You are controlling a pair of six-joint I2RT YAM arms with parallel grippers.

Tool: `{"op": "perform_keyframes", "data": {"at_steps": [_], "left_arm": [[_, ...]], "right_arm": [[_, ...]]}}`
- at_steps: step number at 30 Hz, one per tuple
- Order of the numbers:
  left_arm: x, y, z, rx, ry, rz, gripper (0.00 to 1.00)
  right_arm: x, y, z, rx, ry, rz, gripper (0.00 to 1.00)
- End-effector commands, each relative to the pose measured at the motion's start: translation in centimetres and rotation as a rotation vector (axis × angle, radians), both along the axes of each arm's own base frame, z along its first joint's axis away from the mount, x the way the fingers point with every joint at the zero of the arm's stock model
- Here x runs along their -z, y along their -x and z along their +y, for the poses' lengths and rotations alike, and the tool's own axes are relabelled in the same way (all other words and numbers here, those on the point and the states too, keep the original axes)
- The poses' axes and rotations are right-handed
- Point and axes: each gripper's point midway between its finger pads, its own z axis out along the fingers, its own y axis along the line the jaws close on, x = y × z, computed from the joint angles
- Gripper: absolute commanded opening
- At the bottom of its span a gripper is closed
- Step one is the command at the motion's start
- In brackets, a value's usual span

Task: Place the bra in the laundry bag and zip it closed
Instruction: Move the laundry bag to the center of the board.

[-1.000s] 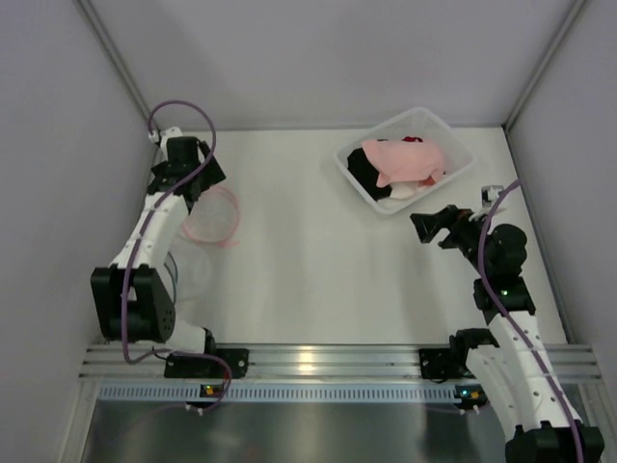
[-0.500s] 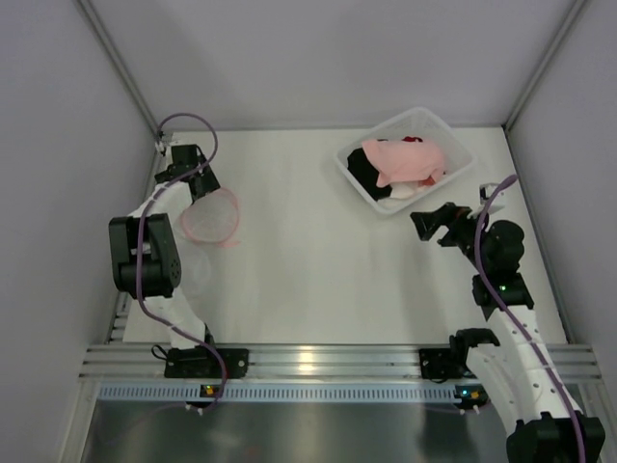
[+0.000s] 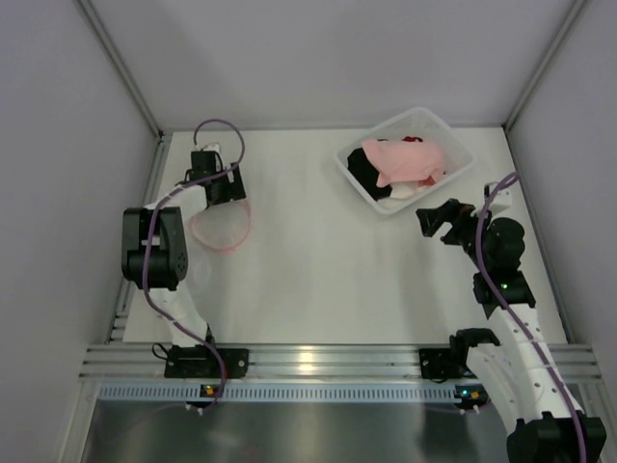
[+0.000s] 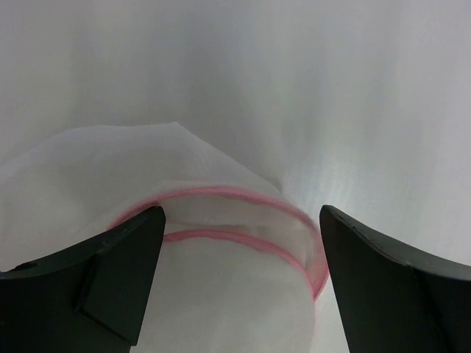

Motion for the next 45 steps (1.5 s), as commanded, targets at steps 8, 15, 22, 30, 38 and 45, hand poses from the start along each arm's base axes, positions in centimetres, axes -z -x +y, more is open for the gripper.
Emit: {"op": "perform_keyframes", "data": {"at_steps": [8,15,22,30,38,45], "left_arm": [[1.7,6.4,-17.9,0.544,0.062,0.036,0.89],[2.3,14.9,-27.3,0.726,0.118,0.107,0.85],[-1.4,21.6,-30.7,0.833,0.173,0.053,0.84],[-3.2,26.2,-35.4,0.898,0.227,0.05,0.85],[-10.5,26.8,-38.6,0.894,0.277,-0.137,0.98],[-10.3,19.6,-29.3,0.603,0.038,-0.197,0.98]], "right_arm": [[-0.3,0.0,-3.7,0.225,0.0,0.04,0.99],[0.1,0.7,-3.8,0.234,0.0,0.071,0.99],[-1.1,1.8,-4.3,0.257,0.007,0.031,0.99],[-0.9,2.2,-4.2,0.253,0.006,0.048,0.99],[-0.9,3.3,-4.2,0.25,-0.004,0.053,0.99],[-0.4,3.7,-3.3,0.204,-0.014,0.054,1.0]]}}
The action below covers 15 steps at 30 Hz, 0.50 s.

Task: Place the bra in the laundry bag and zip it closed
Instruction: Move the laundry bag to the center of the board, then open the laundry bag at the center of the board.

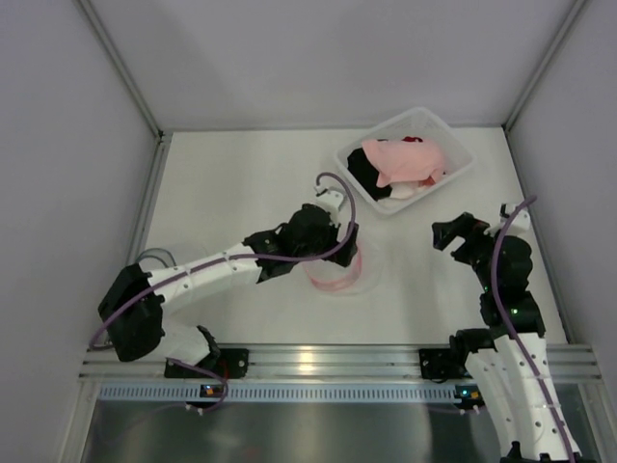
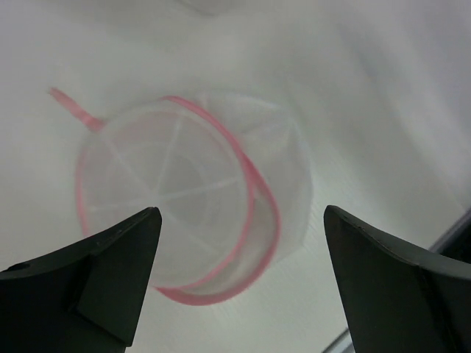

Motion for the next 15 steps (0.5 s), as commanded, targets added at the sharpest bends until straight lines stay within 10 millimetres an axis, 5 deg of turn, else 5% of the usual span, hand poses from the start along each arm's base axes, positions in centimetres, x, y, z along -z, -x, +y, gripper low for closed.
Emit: {"op": "perform_keyframes", "data": {"at_steps": [1,6,12,15], "left_arm": [[-0.2,-5.0,5.7,-0.19,-0.077,-0.047,0.97],[1.5,-6.6,7.7,-0.253,-0.154,-0.082,0.9],[4.3,-5.1,5.9,-0.239,-0.109,0.037,0.82],[4.9,-4.3,5.3,-0.228,-0.129,0.037,0.8]], "right_arm": [[-1.6,-0.2,0.5,-0.023,-0.02,-0.034,0.99],[-1.4,-0.3,0.7,-0.037,-0.025,-0.015,0.99],[-1.4,-0.6,1.7,-0.082,-0.054,-0.016,0.99],[-0.6,-0.4,4.2,-0.211,-0.112,-0.003,0.99]]}}
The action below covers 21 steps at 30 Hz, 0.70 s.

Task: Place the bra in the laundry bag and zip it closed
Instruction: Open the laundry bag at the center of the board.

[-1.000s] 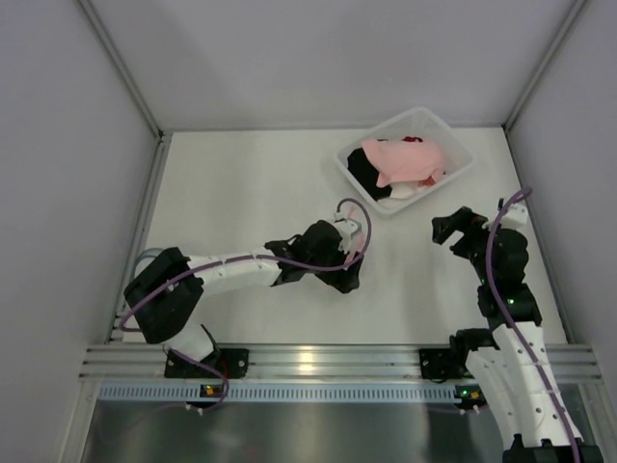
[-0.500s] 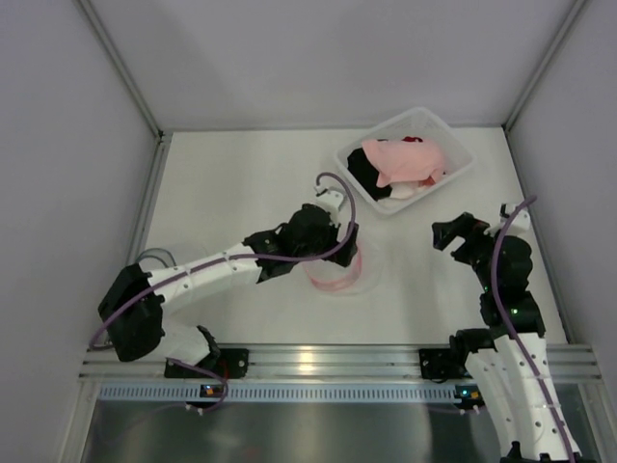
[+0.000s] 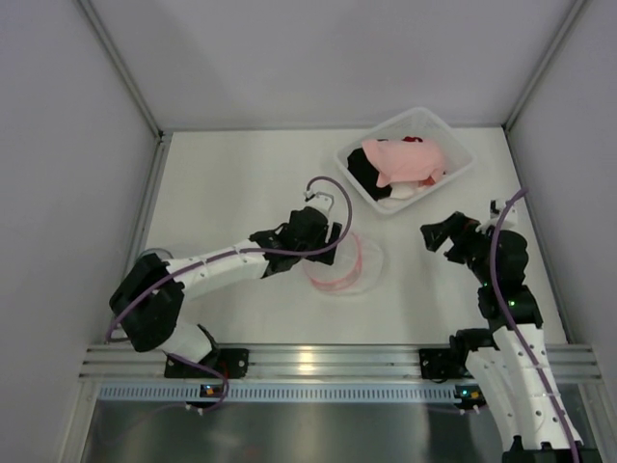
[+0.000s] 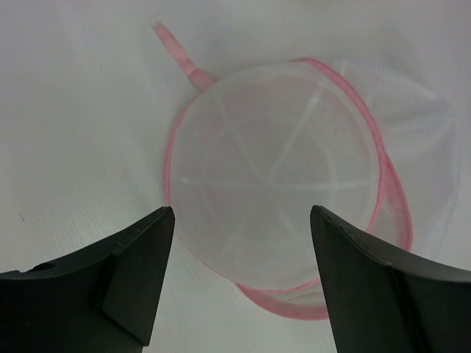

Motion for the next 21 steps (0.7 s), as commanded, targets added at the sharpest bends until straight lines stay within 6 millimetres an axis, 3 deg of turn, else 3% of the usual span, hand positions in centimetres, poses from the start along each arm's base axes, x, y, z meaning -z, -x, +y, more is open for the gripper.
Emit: {"op": "perform_keyframes", "data": {"at_steps": [1,2,3,6,8,12,17,20,21], "left_arm": [[0.0,0.8,-1.3,0.006,0.032,0.002,0.8],[0.4,1.1,-1.6,0.008,0.041,0.016,0.8],[0.4,1.1,-2.0,0.011,0.058,0.015,0.79],[1.8,1.6,-2.7,0.022,0.085,0.038,0.75],[2.3,1.4,-2.9,-0.005,0.099,0.038,0.69],[3.8,1.2,-2.9,-0.045,0.082,0.065,0.58],[3.9,1.3,-3.1,-0.119,0.114,0.073,0.42],[3.9,1.7,-3.4,-0.145,0.127,0.071,0.21],[3.7,1.8,-3.6,-0.149,0.141,0.073,0.1]], "right_arm": [[-1.4,-0.2,3.1,-0.156,-0.093,-0.051,0.99],[-1.7,0.3,4.7,-0.251,-0.135,-0.061,0.99],[-0.6,0.7,5.8,-0.29,-0.178,-0.022,0.95],[1.6,1.5,7.3,-0.325,-0.191,0.039,0.92],[2.5,1.5,7.2,-0.289,-0.163,0.059,0.92],[2.7,2.0,8.9,-0.318,-0.138,0.066,0.93],[4.5,1.9,10.6,-0.322,-0.126,0.147,0.92],[5.3,1.9,11.6,-0.334,-0.122,0.162,0.9],[6.0,2.2,12.3,-0.351,-0.118,0.189,0.9]]}}
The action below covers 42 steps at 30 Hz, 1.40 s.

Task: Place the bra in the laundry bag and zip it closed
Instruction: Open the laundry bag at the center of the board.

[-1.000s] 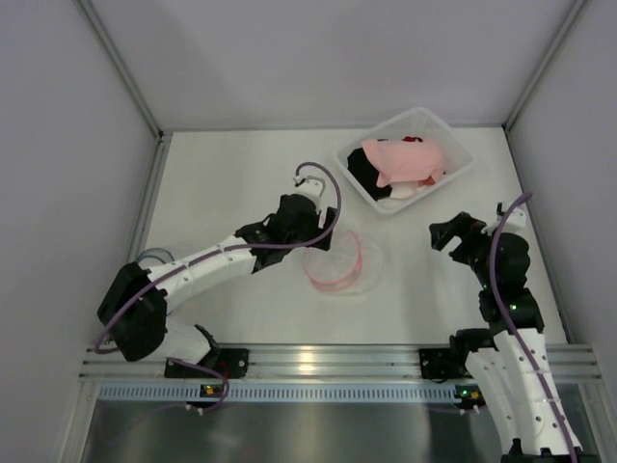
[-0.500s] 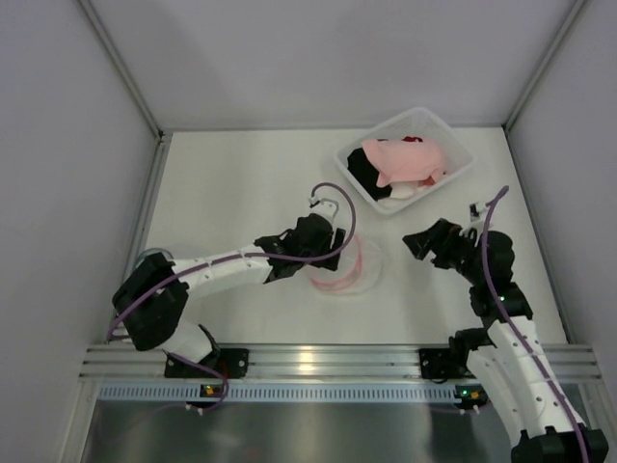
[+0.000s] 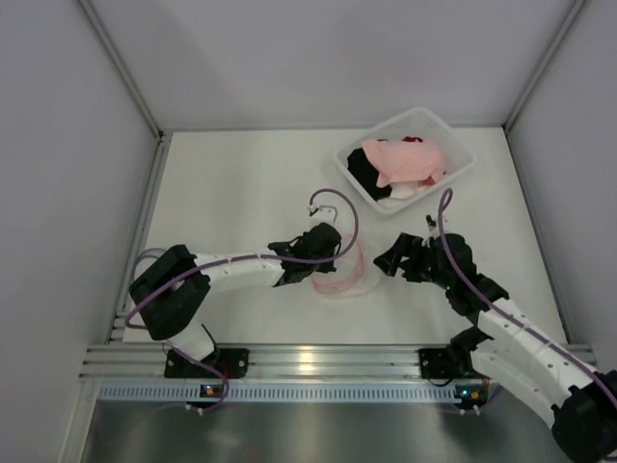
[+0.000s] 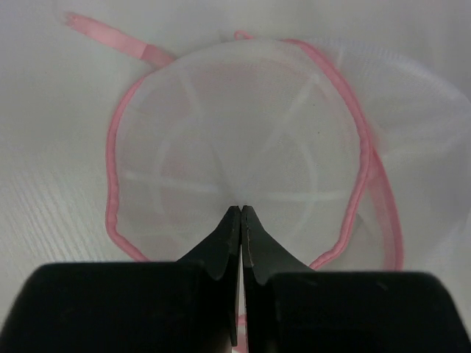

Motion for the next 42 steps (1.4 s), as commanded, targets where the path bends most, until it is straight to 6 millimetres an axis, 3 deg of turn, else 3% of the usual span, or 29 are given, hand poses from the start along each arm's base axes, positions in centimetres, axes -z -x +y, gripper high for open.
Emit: {"op": "perform_keyframes", "data": {"at_steps": [1,5,8,13,17,23,30,33,36,38,42], "left_arm": [[-1.1,-0.1,-1.1,-0.067,0.086,-0.016,0.0],[-1.7,0.0,-1.2,-0.086,0.121,-0.011,0.0],[-3.3,-0.1,-1.1,-0.091,0.151,-0.03,0.0],[-8.0,-0.5,-0.8,-0.126,0.209,-0.081,0.0],[-11.3,-0.5,0.3,-0.185,0.289,-0.118,0.0],[-13.7,-0.5,2.5,-0.305,0.464,-0.092,0.0],[-13.4,-0.6,5.4,-0.459,0.657,0.029,0.0],[-12.6,-0.5,6.6,-0.57,0.737,0.094,0.0],[-11.6,-0.8,7.6,-0.642,0.81,0.145,0.0],[-12.0,-0.9,8.0,-0.652,0.858,0.157,0.0],[-12.1,-1.5,10.2,-0.708,0.89,0.134,0.0]], "right_arm": [[-1.7,-1.4,1.7,0.016,-0.032,-0.063,0.9],[-1.1,-1.1,3.4,-0.011,-0.012,-0.049,0.9],[-0.9,-0.9,4.4,-0.03,0.0,-0.037,0.9],[-0.7,-1.3,4.9,-0.022,0.015,-0.033,0.87],[-1.0,-1.5,5.7,-0.038,0.002,-0.048,0.79],[-0.7,-1.8,6.5,-0.039,0.023,-0.044,0.66],[-2.9,-3.9,8.5,-0.06,0.019,-0.131,0.71],[-2.8,-5.1,9.6,-0.065,0.049,-0.143,0.72],[-1.9,-6.3,10.8,-0.066,0.086,-0.122,0.71],[-0.5,-7.0,11.3,-0.062,0.126,-0.093,0.67],[1.4,-8.1,11.1,-0.022,0.202,-0.042,0.58]]}}
